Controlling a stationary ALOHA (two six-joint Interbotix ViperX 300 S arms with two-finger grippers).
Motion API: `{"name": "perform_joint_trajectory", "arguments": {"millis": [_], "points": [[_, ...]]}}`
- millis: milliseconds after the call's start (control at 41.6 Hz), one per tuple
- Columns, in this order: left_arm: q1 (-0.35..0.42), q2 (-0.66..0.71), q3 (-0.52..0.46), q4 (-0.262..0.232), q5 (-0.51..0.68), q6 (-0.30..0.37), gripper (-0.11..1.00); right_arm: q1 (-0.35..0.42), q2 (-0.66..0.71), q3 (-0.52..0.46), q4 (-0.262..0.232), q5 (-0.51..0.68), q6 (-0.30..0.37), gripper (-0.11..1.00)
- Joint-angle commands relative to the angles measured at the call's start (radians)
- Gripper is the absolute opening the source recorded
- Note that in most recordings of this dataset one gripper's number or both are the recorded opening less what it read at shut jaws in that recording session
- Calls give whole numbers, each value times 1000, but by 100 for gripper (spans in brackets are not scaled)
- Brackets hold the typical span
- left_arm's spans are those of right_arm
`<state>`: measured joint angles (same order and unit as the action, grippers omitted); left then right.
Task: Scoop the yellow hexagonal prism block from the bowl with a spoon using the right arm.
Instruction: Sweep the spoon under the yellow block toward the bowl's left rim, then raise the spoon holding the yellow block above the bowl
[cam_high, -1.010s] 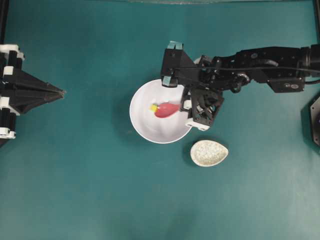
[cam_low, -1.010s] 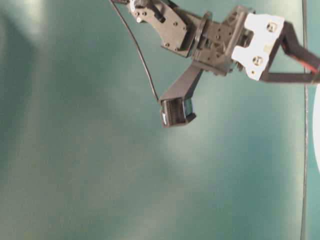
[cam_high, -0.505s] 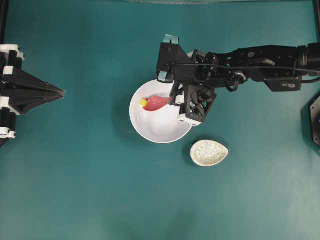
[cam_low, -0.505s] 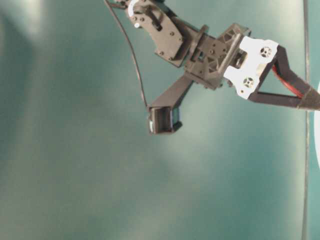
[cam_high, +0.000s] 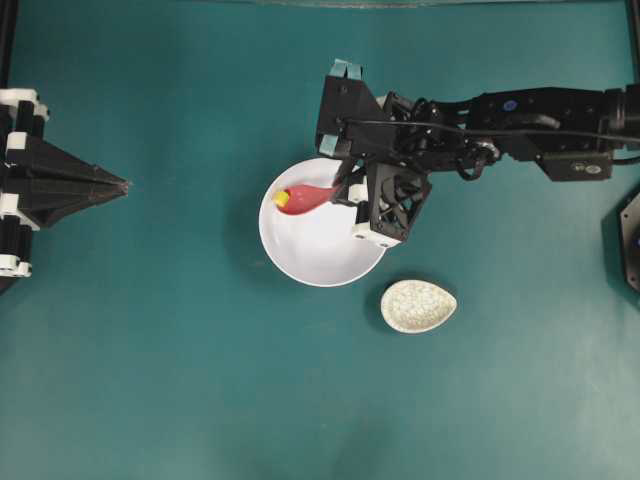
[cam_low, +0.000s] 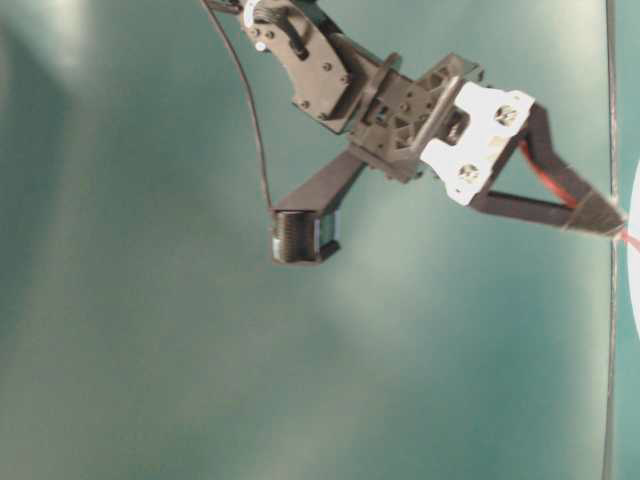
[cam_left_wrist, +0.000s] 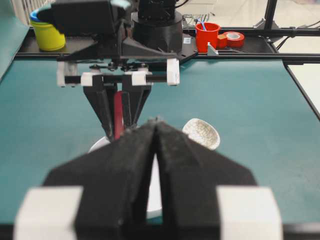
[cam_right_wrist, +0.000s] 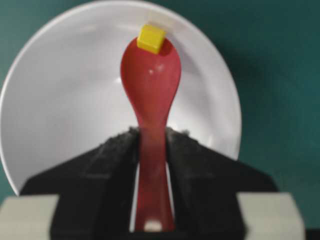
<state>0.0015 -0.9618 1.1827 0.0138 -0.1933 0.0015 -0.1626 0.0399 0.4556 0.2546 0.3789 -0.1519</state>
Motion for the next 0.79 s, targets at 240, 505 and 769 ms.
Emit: {"name": "perform_joint_trajectory", "arguments": {"millis": [240, 505, 769], "points": [[0, 8, -20, 2, -11, 2, 0, 12, -71, -2, 5, -38, 0, 25], [2, 9, -21, 2, -9, 2, 0, 29, -173, 37, 5, -112, -8, 25], [0, 9, -21, 2, -18, 2, 0, 43, -342, 160, 2, -268, -9, 25]]}}
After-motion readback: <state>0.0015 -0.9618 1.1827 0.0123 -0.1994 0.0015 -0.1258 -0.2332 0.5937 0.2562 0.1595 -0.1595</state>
